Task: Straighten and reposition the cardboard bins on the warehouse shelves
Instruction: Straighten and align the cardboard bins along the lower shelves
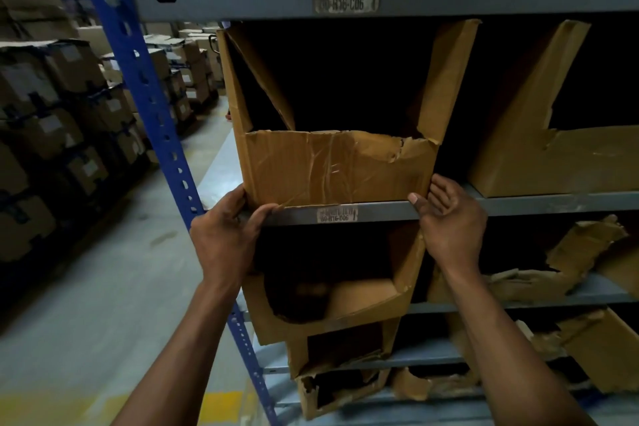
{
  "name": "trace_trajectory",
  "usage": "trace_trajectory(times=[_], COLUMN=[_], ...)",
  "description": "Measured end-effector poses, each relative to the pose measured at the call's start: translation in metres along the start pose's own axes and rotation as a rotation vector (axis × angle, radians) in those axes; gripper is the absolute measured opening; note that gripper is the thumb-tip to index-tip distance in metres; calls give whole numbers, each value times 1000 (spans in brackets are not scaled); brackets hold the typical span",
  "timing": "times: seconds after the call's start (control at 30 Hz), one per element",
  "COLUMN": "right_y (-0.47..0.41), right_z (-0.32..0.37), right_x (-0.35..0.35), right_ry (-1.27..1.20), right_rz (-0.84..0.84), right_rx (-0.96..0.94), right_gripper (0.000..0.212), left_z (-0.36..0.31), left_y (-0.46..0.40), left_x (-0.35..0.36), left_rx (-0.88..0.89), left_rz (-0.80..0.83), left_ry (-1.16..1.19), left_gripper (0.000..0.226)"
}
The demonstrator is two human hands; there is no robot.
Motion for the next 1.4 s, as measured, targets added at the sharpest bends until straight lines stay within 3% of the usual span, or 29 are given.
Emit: trace_trajectory(times=[0.3,0.6,0.83,1.1,1.4], right_y=[0,-7,-11,-14,-15], right_z=[-3,-4,-5,-10,-10], right_x=[-2,-5,-7,-8,-10], right_ry=[-3,-53,-19,-35,-35], right_rz=[36,52,46,27,38], right_rx=[-33,-45,-72,-74,-119], right_gripper=[58,66,62,58,58], left_z=[2,6,4,-3,-2], left_y=[3,-13,-10,-5,-4], left_x=[-3,-4,-4,-7,-5], left_rx=[-37,-103,-100,-103,-123], left_rz=[-44,25,26,-18,-9], left_ry=[42,26,17,17,-2], left_gripper=[53,54,62,51,54])
Point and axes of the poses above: each hand's wrist, its own y-axis away from the middle knuckle, its own x-axis out of the palm, z = x × y, the point moved 10 cm from there along -y, towards the middle knuckle, and after that the axes turned 12 degrees about z, right-handed, at the moved point
